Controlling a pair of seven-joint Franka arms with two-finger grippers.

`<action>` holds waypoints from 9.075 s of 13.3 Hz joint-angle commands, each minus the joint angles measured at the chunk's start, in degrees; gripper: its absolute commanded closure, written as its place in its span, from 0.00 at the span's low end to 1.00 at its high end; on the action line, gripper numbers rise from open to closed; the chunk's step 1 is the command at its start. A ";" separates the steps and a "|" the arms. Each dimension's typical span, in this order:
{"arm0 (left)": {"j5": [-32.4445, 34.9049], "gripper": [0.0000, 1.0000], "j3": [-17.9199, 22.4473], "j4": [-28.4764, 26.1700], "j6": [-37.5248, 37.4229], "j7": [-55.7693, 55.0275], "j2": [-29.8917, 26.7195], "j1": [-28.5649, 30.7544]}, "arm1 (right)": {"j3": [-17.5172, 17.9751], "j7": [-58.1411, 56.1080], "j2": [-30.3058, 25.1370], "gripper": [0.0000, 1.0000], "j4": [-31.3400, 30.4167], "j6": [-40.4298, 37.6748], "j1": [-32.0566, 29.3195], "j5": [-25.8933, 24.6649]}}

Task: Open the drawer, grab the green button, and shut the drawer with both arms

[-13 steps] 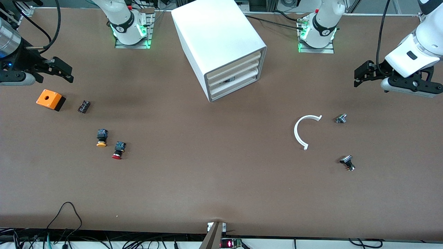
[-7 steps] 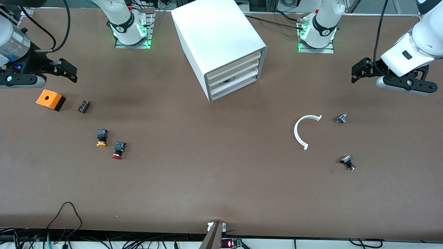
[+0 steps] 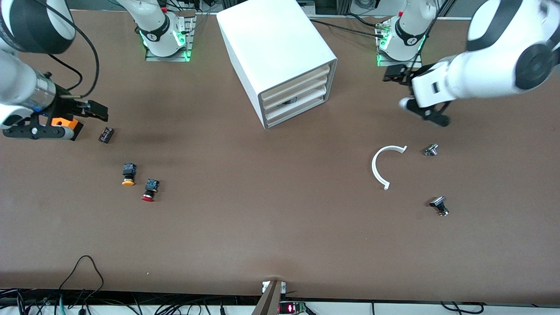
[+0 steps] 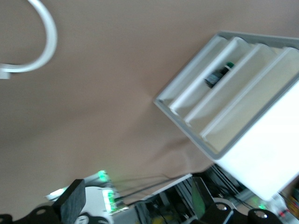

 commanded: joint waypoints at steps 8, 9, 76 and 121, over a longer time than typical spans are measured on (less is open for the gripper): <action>-11.04 0.01 -7.68 -2.02 13.79 14.25 16.37 0.91 | 0.39 24.44 11.32 0.01 10.94 -0.54 9.21 -0.47; -15.94 0.01 -7.68 -5.34 16.33 17.52 16.11 1.26 | 0.39 25.42 11.59 0.01 11.03 -0.46 9.82 -0.47; 9.76 0.00 -0.56 12.11 4.50 -14.76 19.53 0.39 | 2.15 105.76 44.11 0.02 33.26 19.76 48.94 3.93; 17.32 0.04 -5.29 -13.20 52.65 -62.86 20.94 -21.85 | -13.14 -7.88 34.79 0.23 6.02 32.42 18.97 9.20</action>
